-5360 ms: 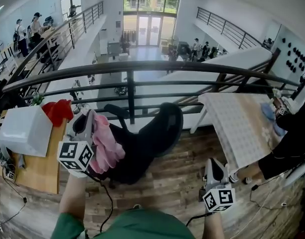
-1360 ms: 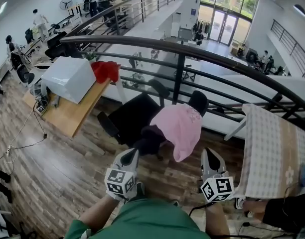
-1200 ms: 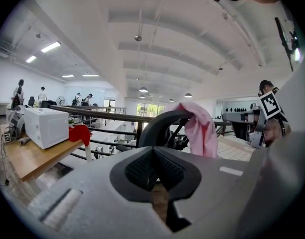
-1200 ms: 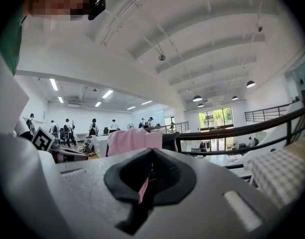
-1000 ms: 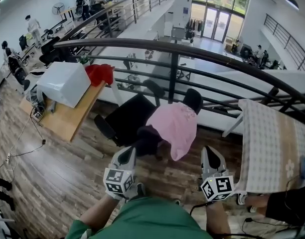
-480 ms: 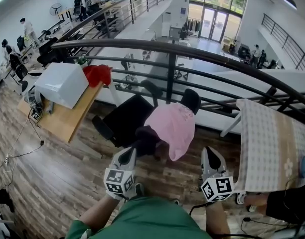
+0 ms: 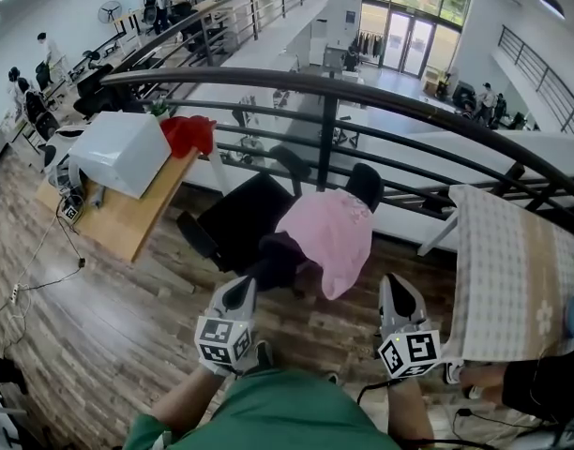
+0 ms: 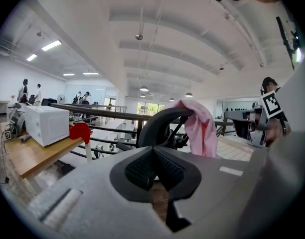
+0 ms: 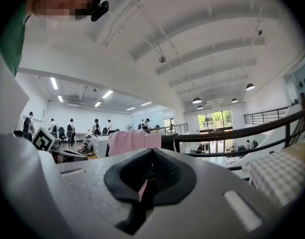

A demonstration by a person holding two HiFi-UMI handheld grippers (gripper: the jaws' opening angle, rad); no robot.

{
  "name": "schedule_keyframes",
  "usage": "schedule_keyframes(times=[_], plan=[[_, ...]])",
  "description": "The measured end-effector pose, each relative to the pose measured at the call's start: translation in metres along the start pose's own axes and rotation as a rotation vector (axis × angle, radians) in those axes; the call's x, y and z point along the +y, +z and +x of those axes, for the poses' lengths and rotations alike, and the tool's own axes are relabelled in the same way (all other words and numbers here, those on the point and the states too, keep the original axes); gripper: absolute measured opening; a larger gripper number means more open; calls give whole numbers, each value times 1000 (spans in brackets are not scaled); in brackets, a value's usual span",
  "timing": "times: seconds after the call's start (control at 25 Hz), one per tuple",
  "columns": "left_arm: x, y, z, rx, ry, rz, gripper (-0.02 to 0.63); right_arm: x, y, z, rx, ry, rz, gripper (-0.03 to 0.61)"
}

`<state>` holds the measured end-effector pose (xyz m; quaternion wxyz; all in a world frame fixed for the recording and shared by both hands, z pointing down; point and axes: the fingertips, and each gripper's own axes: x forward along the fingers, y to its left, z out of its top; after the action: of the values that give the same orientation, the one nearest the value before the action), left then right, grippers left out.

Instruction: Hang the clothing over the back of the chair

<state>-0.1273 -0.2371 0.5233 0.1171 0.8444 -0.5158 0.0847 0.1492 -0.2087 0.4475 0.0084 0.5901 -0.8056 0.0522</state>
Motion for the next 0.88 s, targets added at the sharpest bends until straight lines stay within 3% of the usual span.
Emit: schedule_keyframes(times=[0.88], plan=[[-10,-8,7,27,-9,-4,11,-7,-7,-2,16,7,2,3]])
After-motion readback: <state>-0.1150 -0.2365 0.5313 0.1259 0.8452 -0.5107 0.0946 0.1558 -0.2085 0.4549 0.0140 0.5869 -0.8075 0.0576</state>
